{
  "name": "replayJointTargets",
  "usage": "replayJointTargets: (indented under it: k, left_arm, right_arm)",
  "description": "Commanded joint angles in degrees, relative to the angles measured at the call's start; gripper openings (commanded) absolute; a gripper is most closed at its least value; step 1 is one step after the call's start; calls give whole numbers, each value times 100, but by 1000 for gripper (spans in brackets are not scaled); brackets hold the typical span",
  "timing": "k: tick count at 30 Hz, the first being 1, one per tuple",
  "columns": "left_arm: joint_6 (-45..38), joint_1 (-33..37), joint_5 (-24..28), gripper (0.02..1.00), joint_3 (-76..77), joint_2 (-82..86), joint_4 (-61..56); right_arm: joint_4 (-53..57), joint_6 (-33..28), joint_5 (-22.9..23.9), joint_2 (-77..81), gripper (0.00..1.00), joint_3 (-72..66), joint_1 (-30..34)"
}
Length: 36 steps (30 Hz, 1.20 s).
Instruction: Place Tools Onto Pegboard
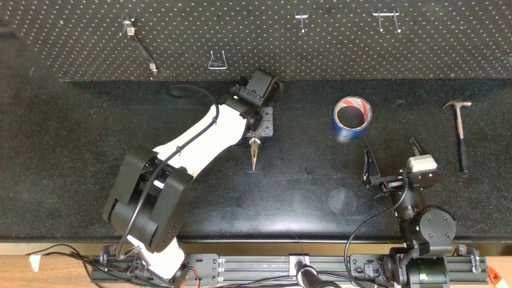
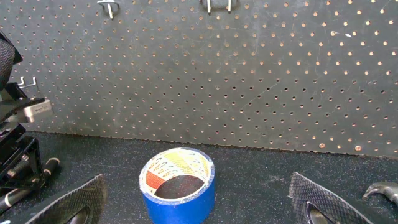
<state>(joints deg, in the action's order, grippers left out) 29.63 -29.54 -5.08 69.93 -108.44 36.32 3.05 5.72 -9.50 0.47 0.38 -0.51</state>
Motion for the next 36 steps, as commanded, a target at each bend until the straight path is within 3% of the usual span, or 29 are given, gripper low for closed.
replayJointTargets:
  k: [1,6,9,11,16,26,28,31,36]
  left_arm:
    - [-13,22,31,432,111,-81,-15]
    - [-11,22,15,369,111,-79,-15]
    - [-11,24,13,244,111,-79,-13]
    - [-11,22,15,29,111,-79,-11]
    - [-13,-243,-289,29,111,433,35]
    - [-13,-48,-817,29,111,2424,778]
    - [-20,219,-1405,27,111,2721,581]
    - [-1139,584,-1467,27,111,2763,-396]
    - [-2107,1115,-1462,27,111,2708,-2280]
  right_arm:
    - [37,-63,7,-42,958,-13,-39]
    - [37,-63,7,-42,958,-13,-39]
    - [37,-63,7,-42,961,-13,-39]
    - [37,-63,7,-42,958,-13,-39]
    - [37,-63,7,-42,958,-13,-39]
    - [37,-63,7,-42,958,-13,-39]
    - [37,-63,7,-42,958,-13,-39]
    - [37,-61,7,-42,958,-13,-39]
    - [37,-63,7,-42,958,-13,-39]
